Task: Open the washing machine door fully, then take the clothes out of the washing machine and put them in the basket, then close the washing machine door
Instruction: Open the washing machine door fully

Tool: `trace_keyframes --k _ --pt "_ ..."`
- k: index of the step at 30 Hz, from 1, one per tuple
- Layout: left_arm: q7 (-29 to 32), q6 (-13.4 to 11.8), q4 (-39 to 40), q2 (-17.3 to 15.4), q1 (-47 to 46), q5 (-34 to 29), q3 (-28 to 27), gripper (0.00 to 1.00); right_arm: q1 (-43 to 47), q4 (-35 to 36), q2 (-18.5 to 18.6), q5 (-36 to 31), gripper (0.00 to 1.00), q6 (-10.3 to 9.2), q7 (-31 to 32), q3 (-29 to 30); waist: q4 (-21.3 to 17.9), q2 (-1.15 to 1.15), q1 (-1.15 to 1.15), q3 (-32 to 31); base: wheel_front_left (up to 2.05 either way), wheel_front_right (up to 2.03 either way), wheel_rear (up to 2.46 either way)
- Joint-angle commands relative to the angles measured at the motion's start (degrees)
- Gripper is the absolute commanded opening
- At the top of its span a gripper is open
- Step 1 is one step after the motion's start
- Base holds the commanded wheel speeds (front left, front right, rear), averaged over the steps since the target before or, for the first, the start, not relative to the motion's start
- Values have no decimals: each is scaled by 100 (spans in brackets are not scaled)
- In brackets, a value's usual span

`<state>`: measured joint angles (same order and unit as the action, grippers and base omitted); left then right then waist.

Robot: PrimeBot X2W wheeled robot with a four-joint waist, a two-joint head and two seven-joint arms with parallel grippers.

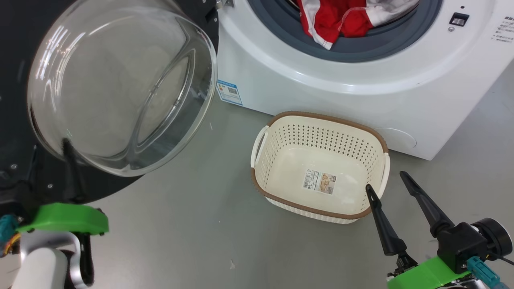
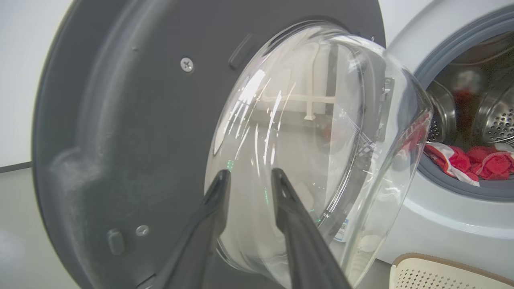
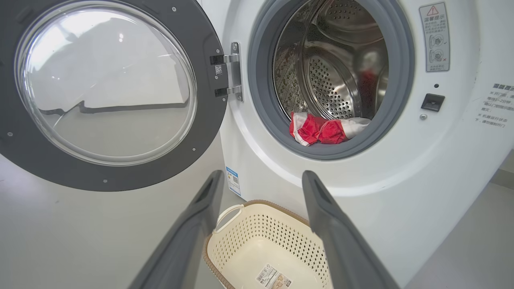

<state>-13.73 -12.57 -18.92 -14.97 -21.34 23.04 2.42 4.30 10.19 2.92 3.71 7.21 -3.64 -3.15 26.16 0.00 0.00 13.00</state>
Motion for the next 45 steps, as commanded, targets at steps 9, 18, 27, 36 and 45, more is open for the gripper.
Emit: trace_keyframes --k 9,18,27,36,45 --pt "214 -175 1807 -164 723 -168 40 100 -76 -100 -4 259 100 28 -357 -24 -326 0 0 -285 0 0 0" --pt "386 65 2941 -78 1152 36 343 100 -111 -301 -4 357 100 28 -573 168 -792 0 0 -382 0 0 0" --pt "477 284 2892 7 1322 201 643 100 -205 -410 -4 468 100 28 -741 345 -1399 0 0 -460 0 0 0" --pt "435 302 2825 -11 1437 162 748 100 -223 -489 -4 549 100 28 -878 535 -1993 0 0 -500 0 0 0" --pt "257 146 2759 -18 1901 52 750 100 -172 -485 -4 670 100 28 -1036 668 -2628 0 0 -654 0 0 0"
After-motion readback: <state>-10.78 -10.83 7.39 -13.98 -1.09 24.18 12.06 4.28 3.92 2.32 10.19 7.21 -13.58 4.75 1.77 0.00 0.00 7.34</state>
